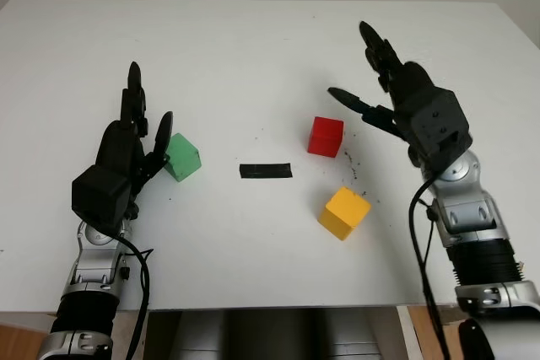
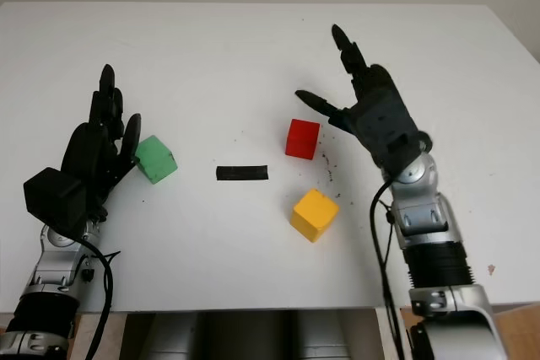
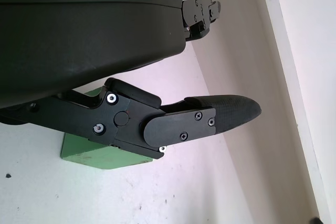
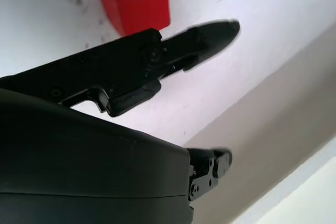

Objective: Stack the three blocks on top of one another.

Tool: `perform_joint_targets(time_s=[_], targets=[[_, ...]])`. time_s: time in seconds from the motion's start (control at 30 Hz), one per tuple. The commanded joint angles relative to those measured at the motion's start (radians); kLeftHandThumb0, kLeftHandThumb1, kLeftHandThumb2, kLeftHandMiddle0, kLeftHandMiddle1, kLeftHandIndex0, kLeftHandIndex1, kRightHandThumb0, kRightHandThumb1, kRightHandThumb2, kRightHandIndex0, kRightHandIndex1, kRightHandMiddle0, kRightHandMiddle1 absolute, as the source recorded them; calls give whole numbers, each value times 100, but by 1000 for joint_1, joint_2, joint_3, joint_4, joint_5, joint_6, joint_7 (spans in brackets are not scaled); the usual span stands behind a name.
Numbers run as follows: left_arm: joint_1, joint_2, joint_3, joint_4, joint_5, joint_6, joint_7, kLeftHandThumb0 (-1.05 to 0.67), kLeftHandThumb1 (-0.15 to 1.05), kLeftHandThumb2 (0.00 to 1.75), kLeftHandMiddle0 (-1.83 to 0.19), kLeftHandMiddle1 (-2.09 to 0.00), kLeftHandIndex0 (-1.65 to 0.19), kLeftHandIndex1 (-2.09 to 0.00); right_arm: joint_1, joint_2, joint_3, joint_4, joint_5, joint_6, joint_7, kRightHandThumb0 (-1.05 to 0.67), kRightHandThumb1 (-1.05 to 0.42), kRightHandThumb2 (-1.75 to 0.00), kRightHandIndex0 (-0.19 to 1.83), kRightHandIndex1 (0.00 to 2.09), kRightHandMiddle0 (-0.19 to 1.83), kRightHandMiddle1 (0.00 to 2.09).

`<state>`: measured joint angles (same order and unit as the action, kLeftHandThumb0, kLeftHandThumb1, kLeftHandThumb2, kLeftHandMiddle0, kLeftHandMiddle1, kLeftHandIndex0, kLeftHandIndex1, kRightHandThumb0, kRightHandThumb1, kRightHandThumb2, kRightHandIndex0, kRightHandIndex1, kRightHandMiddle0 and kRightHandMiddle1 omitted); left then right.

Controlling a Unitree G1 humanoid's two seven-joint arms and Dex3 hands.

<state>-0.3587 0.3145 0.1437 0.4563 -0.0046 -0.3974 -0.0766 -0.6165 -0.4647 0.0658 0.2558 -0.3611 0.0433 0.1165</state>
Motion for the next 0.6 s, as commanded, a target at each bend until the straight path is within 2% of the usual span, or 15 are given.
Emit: perform_joint_targets(time_s=[0.0,0.3,0.57], targets=[[12,-1,2,-14,3,-6,-1,-67,105,57,18,-5,19,-5,-14,-38,31,-19,-51,-11,8,-67,-85,-3,21,16,35,25],[6,-7,2,-6,10,-15,13,-69,105,56,18,-5,18,-5,-24,-99,120,-25,-209,-22,59,-72,-82,-5,18,11,35,19],[5,-10,3,-7,8,-17,15,-69,105,55,19,-5,18,-5,-14,-101,179,-5,-297,-44,50,-71,-81,-5,17,8,37,15]])
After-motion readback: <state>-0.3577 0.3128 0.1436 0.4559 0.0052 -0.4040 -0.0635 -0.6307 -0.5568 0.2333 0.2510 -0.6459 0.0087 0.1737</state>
